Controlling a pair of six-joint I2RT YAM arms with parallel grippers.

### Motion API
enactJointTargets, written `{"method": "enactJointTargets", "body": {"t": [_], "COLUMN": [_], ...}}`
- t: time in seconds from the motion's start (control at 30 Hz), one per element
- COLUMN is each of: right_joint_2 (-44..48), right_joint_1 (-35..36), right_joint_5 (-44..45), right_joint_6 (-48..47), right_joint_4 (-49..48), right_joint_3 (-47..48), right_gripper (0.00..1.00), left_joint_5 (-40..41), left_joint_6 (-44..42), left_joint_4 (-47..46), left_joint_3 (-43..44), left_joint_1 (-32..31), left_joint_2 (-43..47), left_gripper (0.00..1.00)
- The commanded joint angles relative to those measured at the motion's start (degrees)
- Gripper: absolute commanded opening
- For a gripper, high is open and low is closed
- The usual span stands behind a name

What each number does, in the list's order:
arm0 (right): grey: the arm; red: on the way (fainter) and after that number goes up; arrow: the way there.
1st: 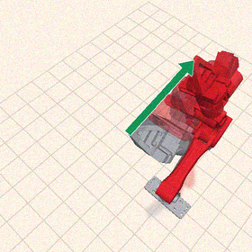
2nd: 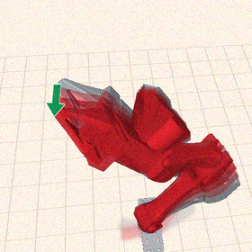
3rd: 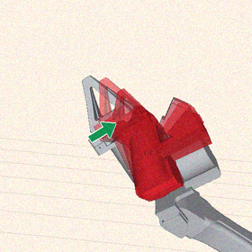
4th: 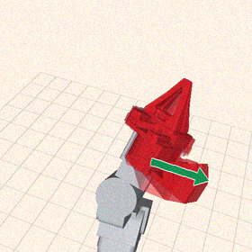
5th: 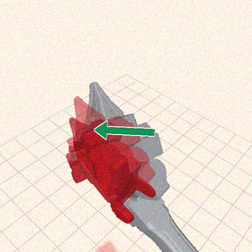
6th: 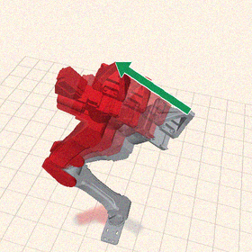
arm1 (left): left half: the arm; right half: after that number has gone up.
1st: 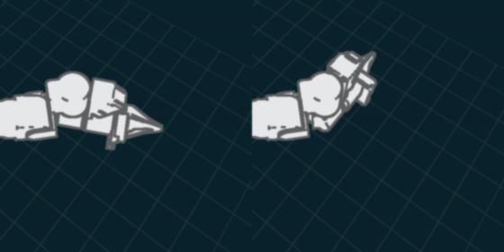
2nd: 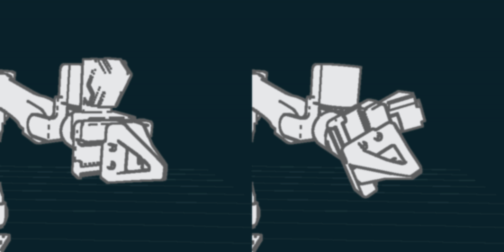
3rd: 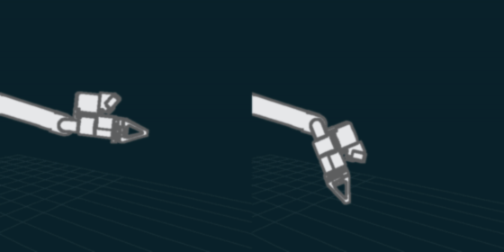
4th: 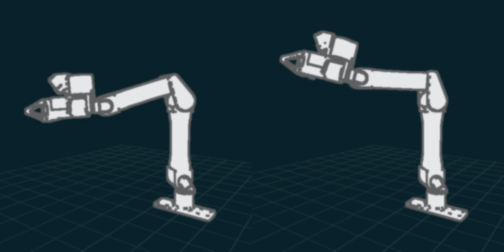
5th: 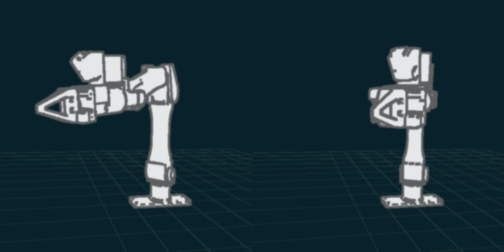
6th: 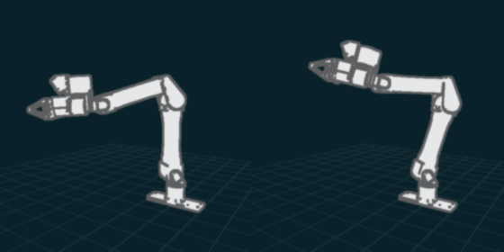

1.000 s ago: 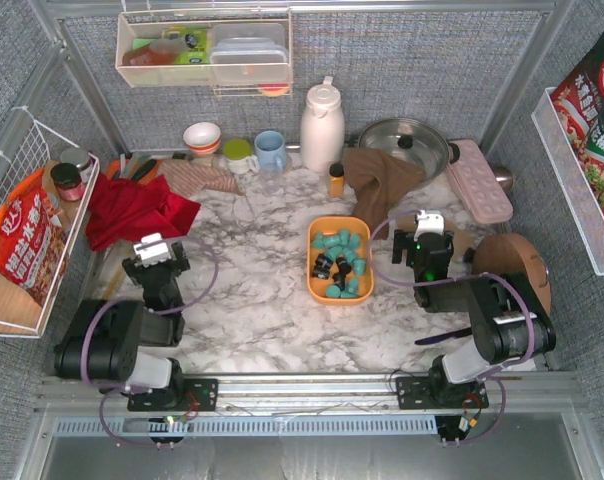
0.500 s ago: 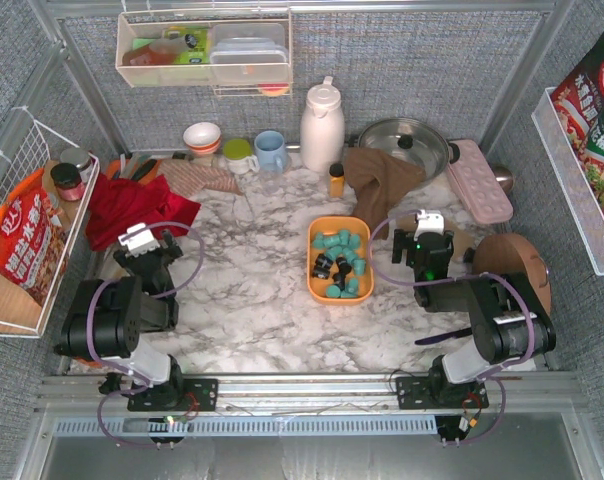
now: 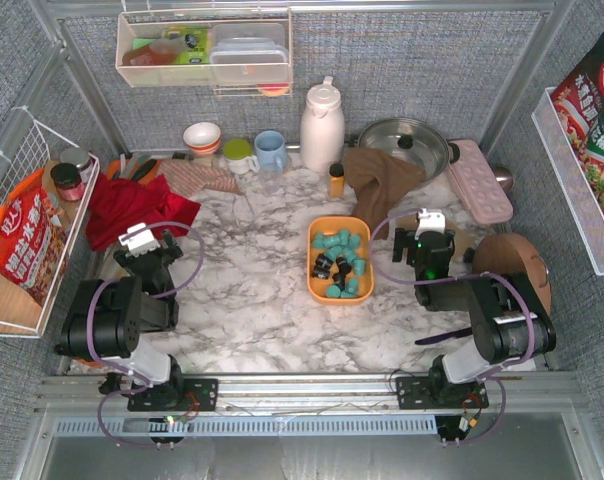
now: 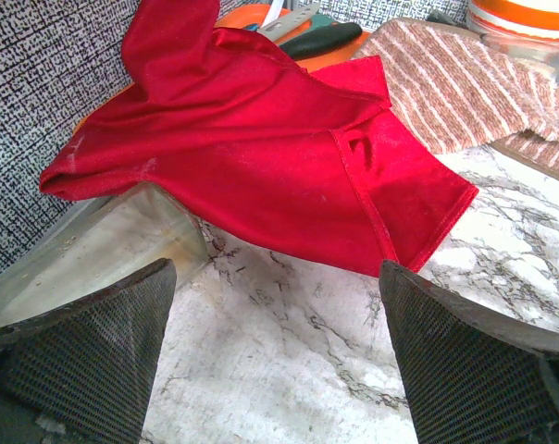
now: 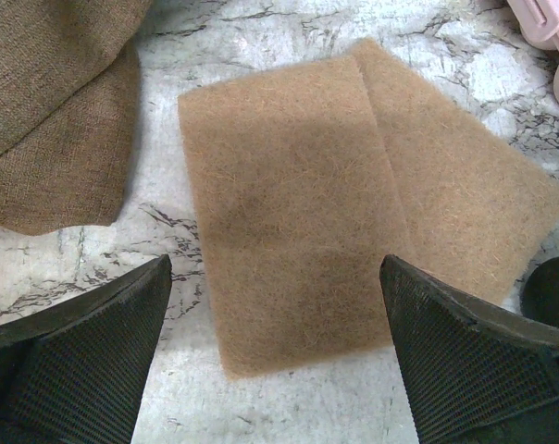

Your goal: Mix the coffee capsules in the storage basket

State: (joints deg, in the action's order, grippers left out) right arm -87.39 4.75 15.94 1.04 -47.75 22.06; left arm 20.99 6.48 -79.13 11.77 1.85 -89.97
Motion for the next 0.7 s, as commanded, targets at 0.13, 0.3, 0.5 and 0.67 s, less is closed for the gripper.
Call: {"method": "enactJointTargets", "body": {"t": [0.13, 0.3, 0.5, 0.67], "right_joint_2": [0.1, 0.1, 0.1, 0.1], "right_joint_1": [-0.2, -0.5, -0.6, -0.6], "right_joint_5": [-0.7, -1.4, -1.6, -1.6], "right_joint_6": [0.6, 0.7, 0.7, 0.7], "right_joint_4": [0.2, 0.5, 0.7, 0.6], "right_joint_3": [0.6, 0.8, 0.8, 0.9], "right_gripper": [0.99, 0.99, 0.99, 0.99], "left_joint_5": [0.1, 0.0, 0.0, 0.0], "left_joint_6": [0.5, 0.5, 0.5, 0.5], "left_joint_4": [-0.7, -0.8, -0.8, -0.7], "left_joint_3": [0.3, 0.3, 0.3, 0.3], "left_joint_1": [0.0, 0.0, 0.0, 0.0], "left_joint_2": [-0.1, -0.1, -0.1, -0.1], "left_gripper": [0.99, 0.99, 0.99, 0.99]}}
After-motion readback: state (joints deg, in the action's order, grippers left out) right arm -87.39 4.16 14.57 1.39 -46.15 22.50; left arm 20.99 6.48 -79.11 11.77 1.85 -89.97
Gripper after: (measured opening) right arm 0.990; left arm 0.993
